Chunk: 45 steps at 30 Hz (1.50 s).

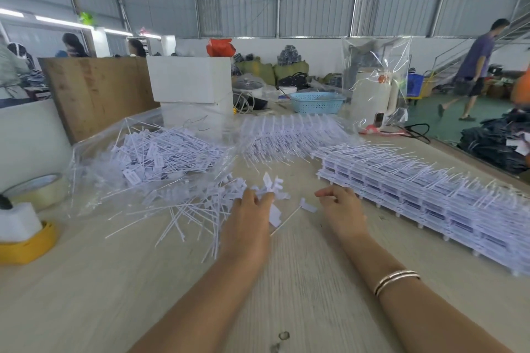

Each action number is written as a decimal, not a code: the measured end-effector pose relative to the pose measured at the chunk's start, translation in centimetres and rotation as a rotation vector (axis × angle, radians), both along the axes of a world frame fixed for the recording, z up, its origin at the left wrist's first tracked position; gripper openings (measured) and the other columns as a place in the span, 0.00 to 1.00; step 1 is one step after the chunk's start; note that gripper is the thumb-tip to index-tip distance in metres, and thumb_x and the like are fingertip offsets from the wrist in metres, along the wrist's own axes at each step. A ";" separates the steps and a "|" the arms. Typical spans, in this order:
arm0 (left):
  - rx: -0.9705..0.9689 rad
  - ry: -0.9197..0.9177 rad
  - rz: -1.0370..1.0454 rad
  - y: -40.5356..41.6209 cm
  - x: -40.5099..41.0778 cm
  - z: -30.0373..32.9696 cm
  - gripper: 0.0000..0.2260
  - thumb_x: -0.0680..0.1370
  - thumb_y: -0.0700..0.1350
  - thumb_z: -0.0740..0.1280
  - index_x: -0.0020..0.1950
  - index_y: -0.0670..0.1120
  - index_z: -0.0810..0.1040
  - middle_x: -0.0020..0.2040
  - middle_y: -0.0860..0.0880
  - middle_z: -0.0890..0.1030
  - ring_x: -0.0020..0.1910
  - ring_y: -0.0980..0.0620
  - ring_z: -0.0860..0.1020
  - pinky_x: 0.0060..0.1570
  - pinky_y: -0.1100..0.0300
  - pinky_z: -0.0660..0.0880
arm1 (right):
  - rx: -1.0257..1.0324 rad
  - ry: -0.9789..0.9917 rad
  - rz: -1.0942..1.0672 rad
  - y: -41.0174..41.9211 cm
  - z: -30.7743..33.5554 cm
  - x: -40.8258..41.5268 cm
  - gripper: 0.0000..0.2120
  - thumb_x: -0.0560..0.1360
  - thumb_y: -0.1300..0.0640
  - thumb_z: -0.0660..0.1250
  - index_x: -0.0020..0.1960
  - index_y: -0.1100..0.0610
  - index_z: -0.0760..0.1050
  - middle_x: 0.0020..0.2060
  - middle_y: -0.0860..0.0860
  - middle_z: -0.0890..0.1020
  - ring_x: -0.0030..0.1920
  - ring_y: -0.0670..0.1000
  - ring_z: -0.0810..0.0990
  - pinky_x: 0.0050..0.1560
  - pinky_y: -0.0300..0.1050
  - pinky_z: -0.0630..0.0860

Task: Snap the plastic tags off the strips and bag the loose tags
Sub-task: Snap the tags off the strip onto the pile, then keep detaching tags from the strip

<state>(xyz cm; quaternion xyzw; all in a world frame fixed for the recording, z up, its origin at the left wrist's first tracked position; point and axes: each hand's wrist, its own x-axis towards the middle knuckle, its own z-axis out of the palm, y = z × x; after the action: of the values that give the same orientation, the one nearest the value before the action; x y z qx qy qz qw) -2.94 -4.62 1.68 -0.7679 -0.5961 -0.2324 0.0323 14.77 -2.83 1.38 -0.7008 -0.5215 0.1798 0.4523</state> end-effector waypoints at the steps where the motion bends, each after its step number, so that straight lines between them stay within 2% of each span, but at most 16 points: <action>1: 0.001 0.004 0.042 0.1 -0.4 0.2 0.27 0.76 0.37 0.64 0.72 0.53 0.61 0.60 0.48 0.66 0.57 0.48 0.68 0.48 0.58 0.71 | -0.001 -0.006 0.000 -0.1 0.0 0.0 0.09 0.77 0.56 0.60 0.46 0.44 0.76 0.57 0.47 0.72 0.57 0.49 0.72 0.66 0.56 0.63; 3: -0.014 0.032 0.117 0.2 -1.1 0.5 0.23 0.77 0.47 0.63 0.70 0.54 0.62 0.61 0.48 0.68 0.59 0.47 0.68 0.52 0.57 0.68 | -0.009 -0.027 0.004 -0.1 0.0 0.0 0.09 0.77 0.56 0.60 0.46 0.44 0.76 0.58 0.48 0.73 0.57 0.49 0.72 0.66 0.56 0.62; 5: -0.072 0.075 0.157 0.2 -1.5 0.4 0.22 0.76 0.51 0.61 0.70 0.53 0.62 0.62 0.48 0.68 0.62 0.46 0.66 0.57 0.55 0.66 | -0.029 -0.074 0.009 0.0 0.0 -0.1 0.10 0.77 0.57 0.59 0.48 0.45 0.77 0.60 0.48 0.73 0.61 0.49 0.70 0.66 0.53 0.61; 9: -0.113 0.125 0.176 0.4 -2.0 0.2 0.22 0.76 0.53 0.60 0.69 0.51 0.62 0.63 0.47 0.67 0.64 0.45 0.64 0.59 0.53 0.65 | -0.027 -0.133 0.030 0.1 -0.2 -0.5 0.11 0.77 0.58 0.59 0.51 0.46 0.77 0.60 0.47 0.72 0.63 0.49 0.68 0.61 0.50 0.58; 14: 0.076 0.150 -0.003 -0.4 -0.7 0.3 0.24 0.74 0.52 0.60 0.70 0.53 0.62 0.64 0.51 0.66 0.64 0.48 0.61 0.61 0.54 0.59 | 0.015 -0.245 0.007 0.3 -0.4 -0.4 0.11 0.77 0.59 0.60 0.55 0.48 0.76 0.61 0.48 0.71 0.65 0.51 0.67 0.60 0.47 0.57; 18: 0.148 0.157 -0.224 -0.9 0.6 -0.1 0.20 0.74 0.50 0.56 0.66 0.54 0.69 0.63 0.54 0.69 0.64 0.51 0.63 0.59 0.56 0.60 | 0.036 -0.457 -0.060 1.1 -0.1 0.5 0.14 0.77 0.61 0.58 0.60 0.51 0.75 0.62 0.50 0.71 0.64 0.53 0.67 0.62 0.48 0.59; 20: 0.142 0.145 -0.333 -1.3 0.9 -0.3 0.19 0.74 0.50 0.54 0.63 0.55 0.74 0.59 0.55 0.72 0.61 0.52 0.67 0.56 0.56 0.62 | -0.021 -0.546 -0.062 1.7 0.1 1.5 0.16 0.78 0.60 0.56 0.62 0.52 0.73 0.63 0.51 0.71 0.66 0.53 0.66 0.65 0.48 0.60; 22: 0.166 0.151 -0.397 -1.5 1.2 -0.7 0.16 0.74 0.51 0.56 0.56 0.55 0.80 0.53 0.55 0.76 0.56 0.51 0.72 0.52 0.55 0.66 | -0.123 -0.692 -0.065 2.5 0.3 2.8 0.16 0.78 0.58 0.57 0.66 0.53 0.70 0.65 0.52 0.70 0.67 0.55 0.65 0.67 0.50 0.60; 24: 0.176 0.201 -0.373 -1.4 1.3 -1.0 0.14 0.77 0.51 0.57 0.51 0.54 0.81 0.50 0.55 0.76 0.54 0.51 0.72 0.51 0.55 0.66 | -0.219 -0.859 -0.081 3.2 0.5 3.9 0.17 0.79 0.56 0.58 0.67 0.55 0.68 0.65 0.54 0.70 0.67 0.56 0.66 0.67 0.51 0.61; 27: 0.123 0.243 -0.259 -0.6 1.3 -1.5 0.17 0.80 0.52 0.51 0.55 0.52 0.78 0.52 0.55 0.74 0.56 0.52 0.66 0.52 0.56 0.60 | -0.284 -1.029 -0.103 3.8 0.4 5.1 0.16 0.79 0.62 0.56 0.66 0.59 0.69 0.64 0.56 0.72 0.65 0.57 0.69 0.66 0.50 0.65; 32: 0.118 0.232 -0.221 -0.1 0.9 -1.9 0.17 0.79 0.52 0.51 0.54 0.52 0.78 0.52 0.56 0.74 0.55 0.53 0.66 0.52 0.57 0.60 | -0.333 -1.286 -0.051 4.5 0.6 5.6 0.15 0.79 0.62 0.56 0.63 0.61 0.73 0.61 0.57 0.73 0.62 0.58 0.72 0.59 0.51 0.73; 37: 0.162 0.199 -0.253 0.0 0.9 -1.9 0.16 0.79 0.52 0.52 0.55 0.52 0.78 0.52 0.57 0.74 0.55 0.54 0.66 0.51 0.58 0.60 | -0.252 -1.438 -0.054 4.3 1.0 5.8 0.12 0.78 0.64 0.58 0.59 0.59 0.74 0.55 0.55 0.78 0.57 0.56 0.75 0.53 0.49 0.72; 39: 0.161 0.116 -0.322 -0.2 1.0 -1.6 0.15 0.79 0.51 0.54 0.56 0.53 0.79 0.52 0.57 0.75 0.55 0.54 0.68 0.51 0.60 0.62 | -0.197 -1.410 -0.085 3.9 1.1 5.6 0.13 0.77 0.65 0.58 0.60 0.59 0.71 0.52 0.54 0.80 0.56 0.57 0.76 0.52 0.49 0.72; 41: 0.077 -0.079 -0.418 -0.4 1.6 -1.0 0.13 0.79 0.49 0.58 0.58 0.53 0.80 0.52 0.56 0.76 0.54 0.56 0.68 0.53 0.64 0.65 | -0.139 -1.352 -0.112 3.5 1.1 5.2 0.16 0.76 0.64 0.58 0.63 0.57 0.67 0.51 0.54 0.81 0.55 0.57 0.77 0.53 0.51 0.71; 43: -0.116 -0.310 -0.475 -0.7 2.7 -0.1 0.12 0.79 0.47 0.61 0.60 0.52 0.79 0.55 0.57 0.77 0.53 0.61 0.70 0.50 0.76 0.63 | -0.065 -1.287 -0.091 3.1 1.1 4.5 0.19 0.76 0.64 0.58 0.65 0.55 0.65 0.52 0.54 0.79 0.53 0.57 0.78 0.50 0.50 0.71; 45: -0.312 -0.478 -0.461 -0.4 3.8 0.9 0.12 0.80 0.45 0.61 0.61 0.51 0.78 0.56 0.55 0.79 0.52 0.61 0.75 0.47 0.78 0.66 | -0.073 -1.215 -0.073 3.0 1.2 4.0 0.20 0.76 0.63 0.58 0.67 0.54 0.64 0.57 0.55 0.74 0.52 0.57 0.80 0.45 0.50 0.71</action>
<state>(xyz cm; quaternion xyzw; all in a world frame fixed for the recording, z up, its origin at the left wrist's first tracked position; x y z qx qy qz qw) 0.84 -5.05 2.60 -0.8018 -0.4264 -0.3126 -0.2787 18.74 0.15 2.57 -0.7104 -0.6555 -0.2502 0.0554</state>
